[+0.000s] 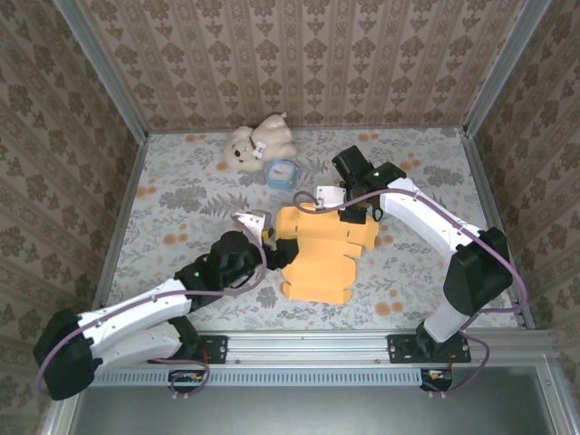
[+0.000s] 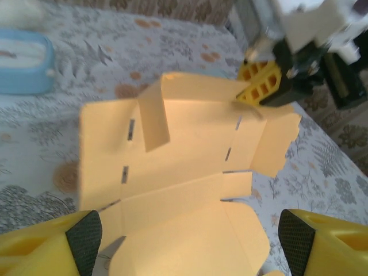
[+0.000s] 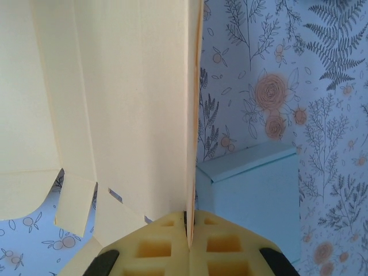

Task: Fold the paper box

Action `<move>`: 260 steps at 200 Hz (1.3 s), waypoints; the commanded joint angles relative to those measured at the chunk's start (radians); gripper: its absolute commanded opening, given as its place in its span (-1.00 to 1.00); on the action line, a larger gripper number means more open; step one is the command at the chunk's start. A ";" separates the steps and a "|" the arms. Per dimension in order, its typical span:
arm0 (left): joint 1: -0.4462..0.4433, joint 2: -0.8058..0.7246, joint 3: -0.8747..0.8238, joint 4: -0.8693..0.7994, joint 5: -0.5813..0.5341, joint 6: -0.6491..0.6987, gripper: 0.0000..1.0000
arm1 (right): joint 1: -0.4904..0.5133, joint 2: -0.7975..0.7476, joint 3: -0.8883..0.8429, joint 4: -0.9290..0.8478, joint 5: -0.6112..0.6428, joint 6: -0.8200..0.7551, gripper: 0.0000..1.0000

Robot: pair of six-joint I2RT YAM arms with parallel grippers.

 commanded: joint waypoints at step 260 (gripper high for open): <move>0.118 0.495 0.110 0.213 0.015 -0.125 0.78 | -0.007 -0.017 -0.029 -0.003 -0.090 0.012 -1.00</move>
